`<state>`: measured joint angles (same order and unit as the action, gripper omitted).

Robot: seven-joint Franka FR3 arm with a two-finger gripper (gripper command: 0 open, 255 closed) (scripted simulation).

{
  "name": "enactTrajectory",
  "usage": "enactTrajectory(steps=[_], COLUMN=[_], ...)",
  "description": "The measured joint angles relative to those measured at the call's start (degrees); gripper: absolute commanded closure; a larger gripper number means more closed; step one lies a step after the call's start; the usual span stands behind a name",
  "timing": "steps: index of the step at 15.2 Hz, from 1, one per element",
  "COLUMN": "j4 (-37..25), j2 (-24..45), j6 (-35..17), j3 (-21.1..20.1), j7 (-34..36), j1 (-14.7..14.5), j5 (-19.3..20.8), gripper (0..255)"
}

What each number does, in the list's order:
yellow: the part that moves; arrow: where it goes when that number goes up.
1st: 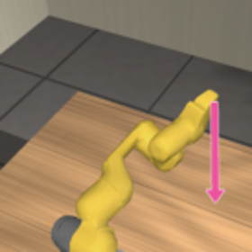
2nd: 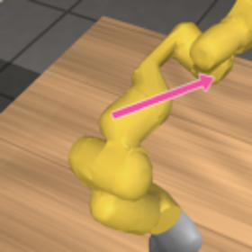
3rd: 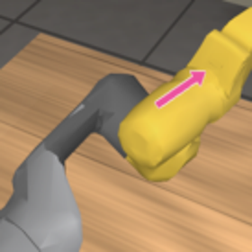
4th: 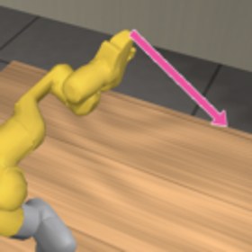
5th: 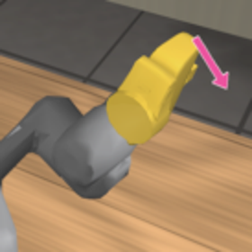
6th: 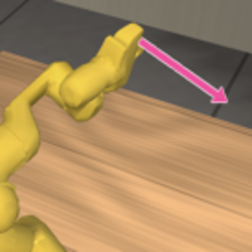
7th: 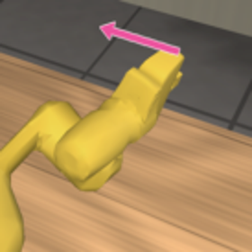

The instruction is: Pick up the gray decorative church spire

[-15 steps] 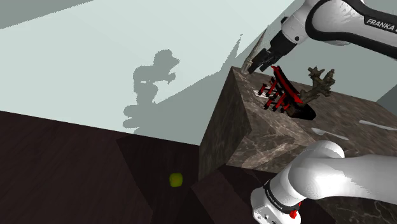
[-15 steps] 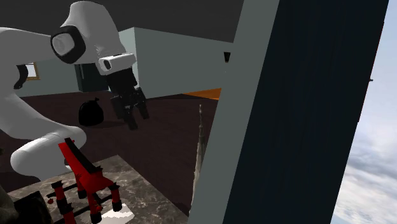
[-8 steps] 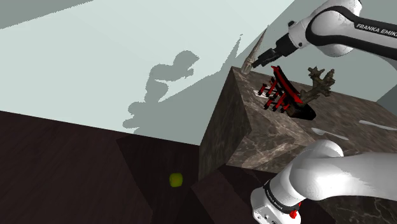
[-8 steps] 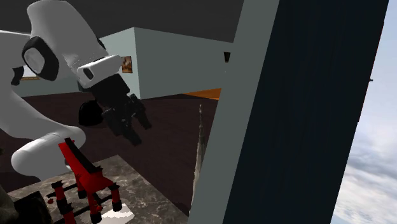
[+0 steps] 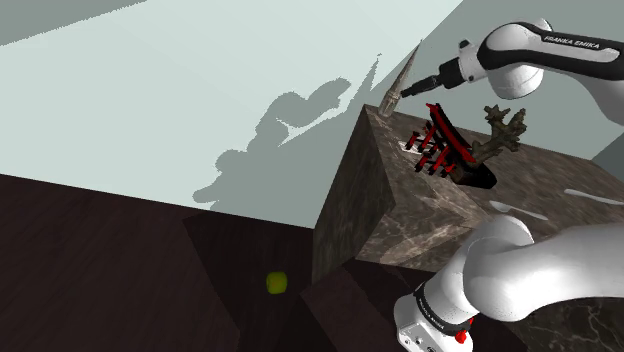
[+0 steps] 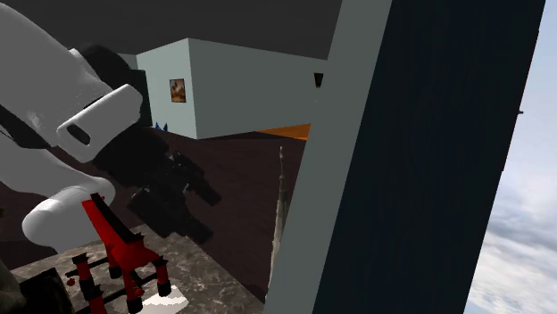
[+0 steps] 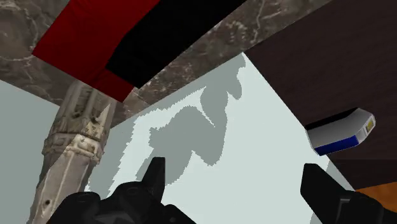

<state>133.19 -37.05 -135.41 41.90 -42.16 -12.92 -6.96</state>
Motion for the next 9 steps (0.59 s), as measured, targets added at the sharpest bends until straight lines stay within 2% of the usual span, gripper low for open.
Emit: enactTrajectory(steps=[3, 7, 9], j4=[-3.92, -11.74, -15.86], j2=[1.80, 3.75, 3.36], j6=[-2.24, -3.66, -4.28], j3=[8.93, 23.44, 31.36], j7=[-8.04, -18.52, -23.07], j1=[-7.17, -20.93, -29.15], j5=[-4.43, -10.88, -13.33], gripper=[0, 0, 0])
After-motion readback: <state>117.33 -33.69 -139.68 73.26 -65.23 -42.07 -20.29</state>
